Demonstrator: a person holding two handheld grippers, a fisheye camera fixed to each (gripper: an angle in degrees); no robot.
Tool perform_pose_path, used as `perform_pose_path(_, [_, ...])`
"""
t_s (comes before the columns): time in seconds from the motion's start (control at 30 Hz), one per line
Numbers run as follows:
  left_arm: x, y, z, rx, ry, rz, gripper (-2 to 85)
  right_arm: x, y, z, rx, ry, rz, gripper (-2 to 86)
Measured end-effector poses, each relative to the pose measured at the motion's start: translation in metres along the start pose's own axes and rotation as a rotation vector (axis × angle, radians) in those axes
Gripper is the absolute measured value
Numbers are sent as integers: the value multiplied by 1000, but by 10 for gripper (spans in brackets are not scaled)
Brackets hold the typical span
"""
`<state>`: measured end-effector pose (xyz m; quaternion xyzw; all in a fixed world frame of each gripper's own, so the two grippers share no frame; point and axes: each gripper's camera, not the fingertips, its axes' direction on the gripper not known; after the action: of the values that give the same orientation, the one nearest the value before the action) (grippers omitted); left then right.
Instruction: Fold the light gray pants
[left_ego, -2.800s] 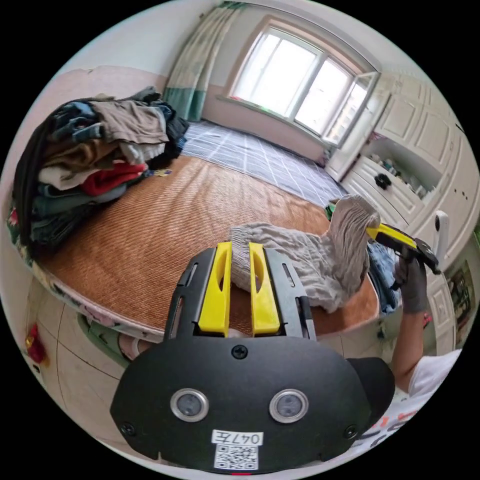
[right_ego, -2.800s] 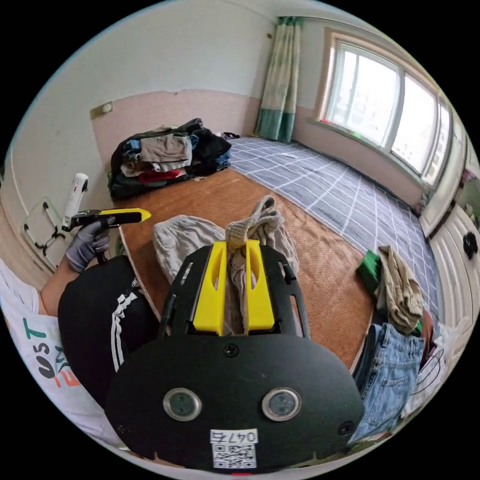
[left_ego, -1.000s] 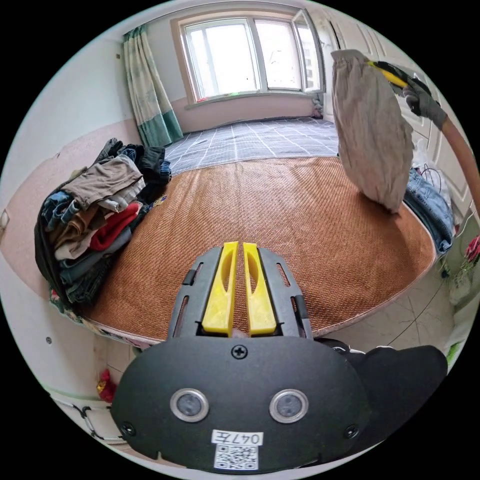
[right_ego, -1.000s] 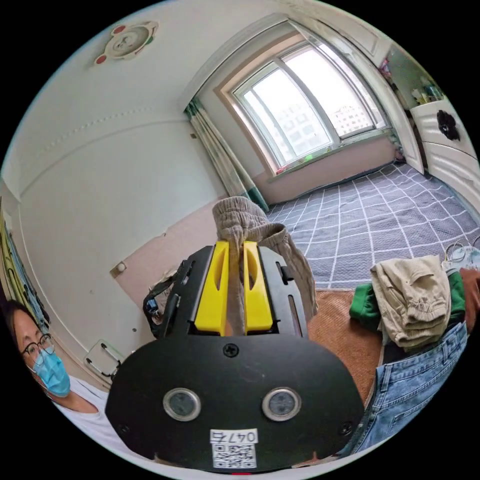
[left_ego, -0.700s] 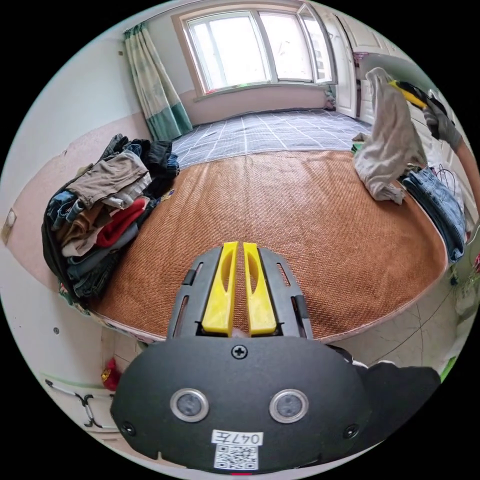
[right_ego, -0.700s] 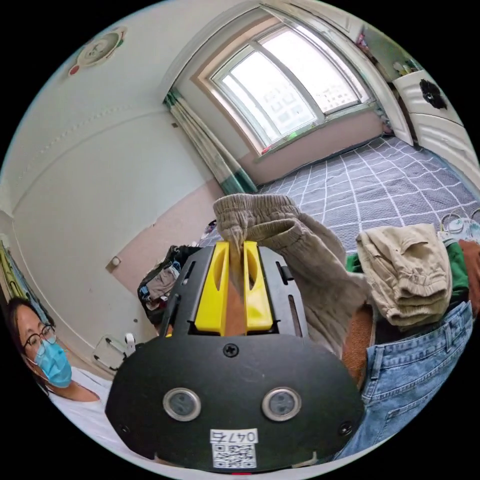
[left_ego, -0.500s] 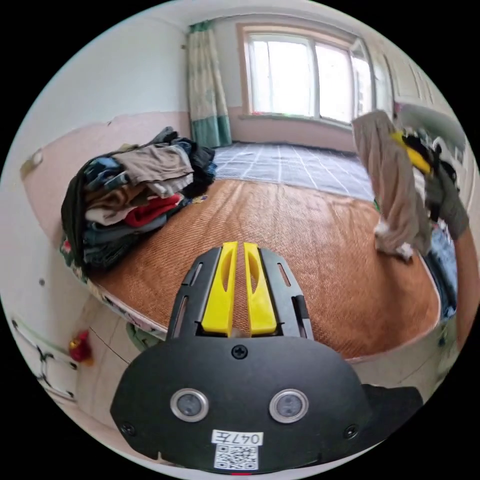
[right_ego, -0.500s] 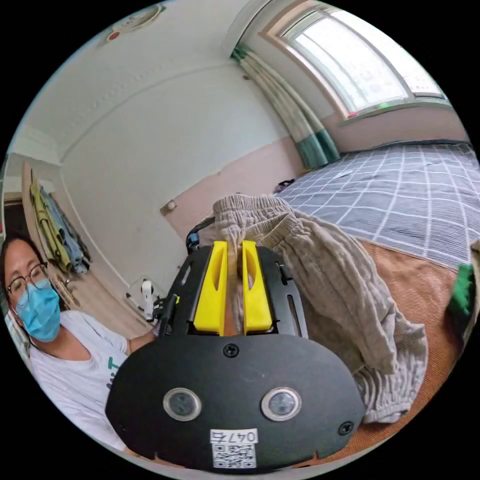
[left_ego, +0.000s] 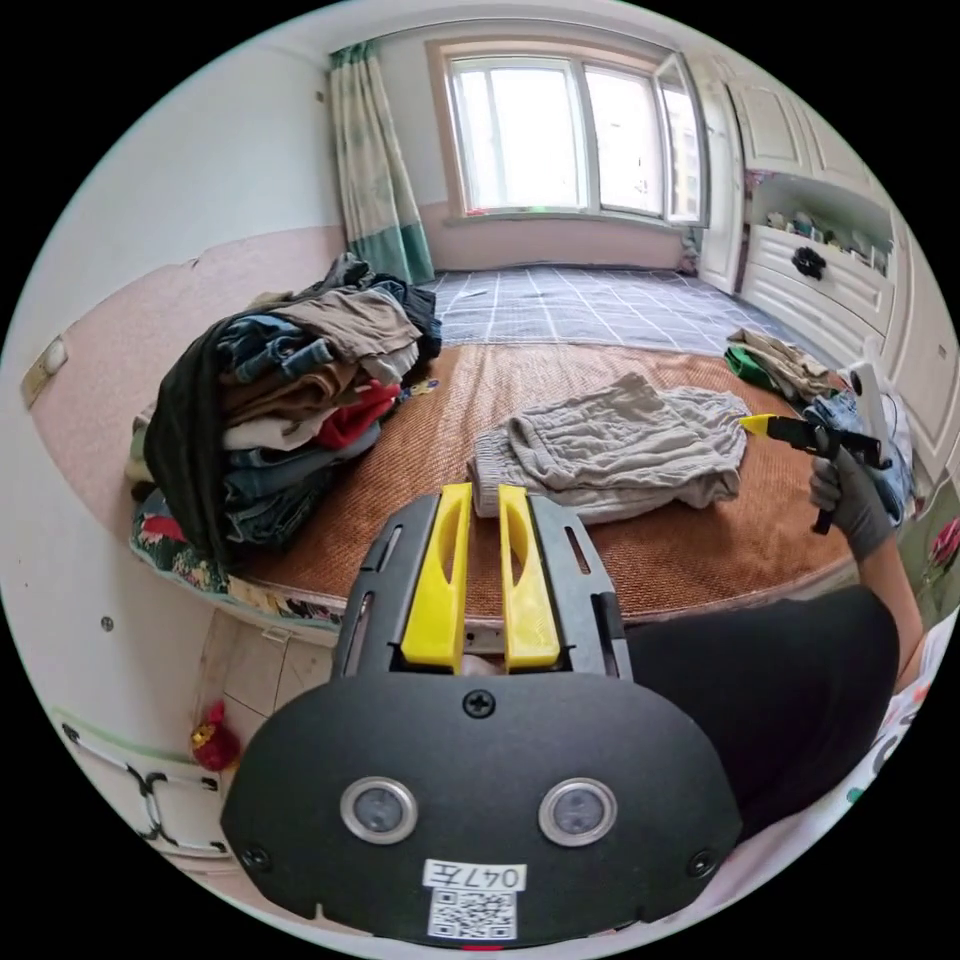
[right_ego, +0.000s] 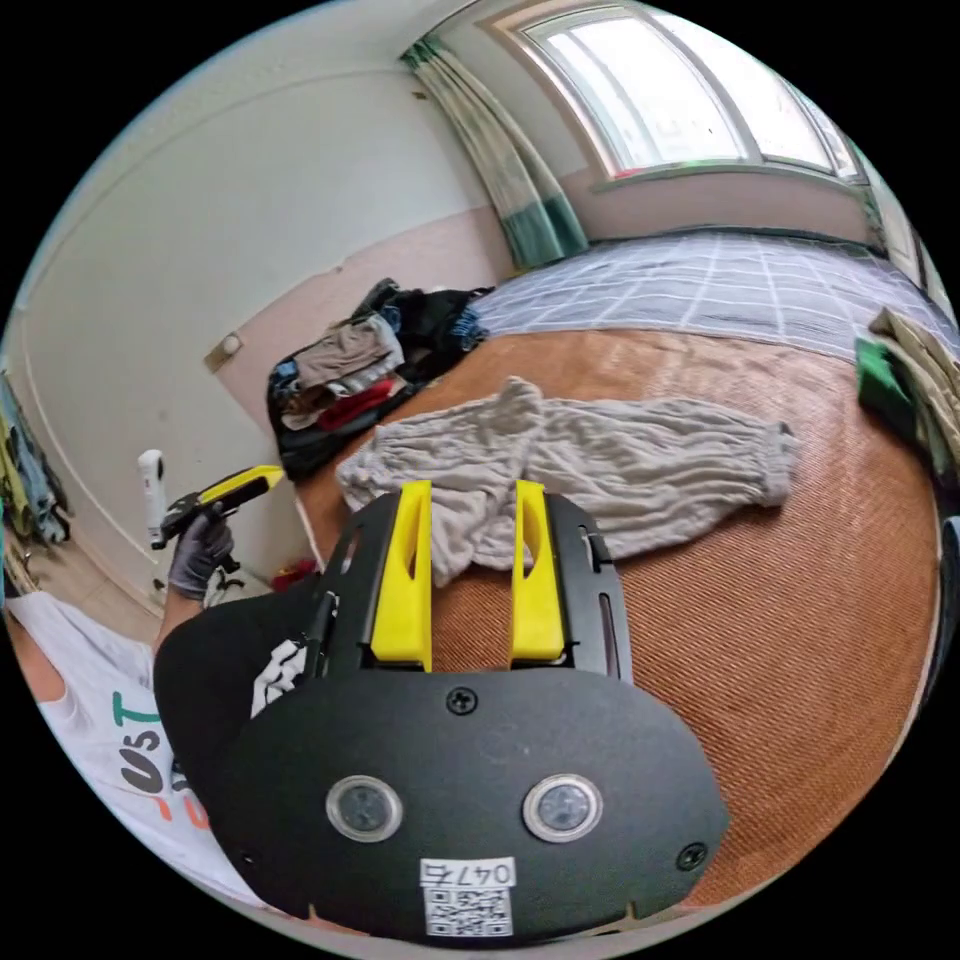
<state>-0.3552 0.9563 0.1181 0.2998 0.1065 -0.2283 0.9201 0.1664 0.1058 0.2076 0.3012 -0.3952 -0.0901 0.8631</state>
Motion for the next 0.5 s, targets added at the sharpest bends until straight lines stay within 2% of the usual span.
perform_pose_path(0.07, [8,-10,24,-3,-4,15,53,-8,0,-1,-43,78,-33,86])
perform_pose_path(0.2, [21,-34,67,-22,37,63,53,-62,-15,20,-78,77,-224,81])
perform_pose_path(0.37, [15,-52,160,-140,15,19,52,-161,-53,108,-193,-49,-523,78])
perform_pose_path(0.5, [3,-38,189,-145,37,-50,52,-193,-61,175,-289,57,-632,68])
